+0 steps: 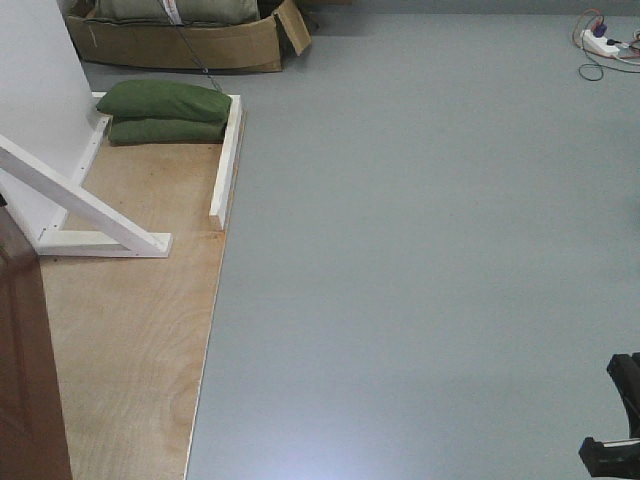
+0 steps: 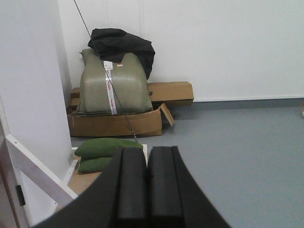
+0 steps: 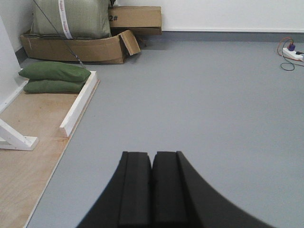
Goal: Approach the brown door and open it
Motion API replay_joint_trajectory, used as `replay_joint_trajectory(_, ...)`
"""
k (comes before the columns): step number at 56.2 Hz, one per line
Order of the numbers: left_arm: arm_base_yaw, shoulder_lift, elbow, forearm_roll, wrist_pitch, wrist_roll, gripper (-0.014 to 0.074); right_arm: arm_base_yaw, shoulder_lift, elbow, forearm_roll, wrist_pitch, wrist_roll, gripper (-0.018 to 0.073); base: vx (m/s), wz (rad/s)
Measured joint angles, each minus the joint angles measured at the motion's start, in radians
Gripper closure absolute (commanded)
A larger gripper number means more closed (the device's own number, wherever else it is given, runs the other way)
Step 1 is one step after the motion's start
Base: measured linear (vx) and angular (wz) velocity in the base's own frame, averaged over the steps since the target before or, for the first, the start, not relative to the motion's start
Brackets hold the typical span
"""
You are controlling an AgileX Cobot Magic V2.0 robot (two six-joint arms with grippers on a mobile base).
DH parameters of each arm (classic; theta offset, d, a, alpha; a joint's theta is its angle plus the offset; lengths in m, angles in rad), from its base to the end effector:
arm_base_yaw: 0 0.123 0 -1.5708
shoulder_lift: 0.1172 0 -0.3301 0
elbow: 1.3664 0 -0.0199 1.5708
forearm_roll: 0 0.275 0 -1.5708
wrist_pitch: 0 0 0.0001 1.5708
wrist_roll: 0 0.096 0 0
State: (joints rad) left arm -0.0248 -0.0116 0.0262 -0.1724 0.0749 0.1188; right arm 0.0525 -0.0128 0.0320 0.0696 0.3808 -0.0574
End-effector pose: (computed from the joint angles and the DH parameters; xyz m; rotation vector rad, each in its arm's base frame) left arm 0.0405 -0.0023 0.1974 -0.0122 1.5724 -0.0713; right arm 0.0358 0.0044 0.1664 -0.0603 1.8822 0.0653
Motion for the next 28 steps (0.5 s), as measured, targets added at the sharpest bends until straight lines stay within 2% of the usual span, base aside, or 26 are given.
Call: replay_joint_trajectory(28,0.000,0.000,0.000,0.000,0.000,0.000,0.0600,0.000,0.000,0.000,0.000,0.000,0.000,0.0559,-0.05,0.00)
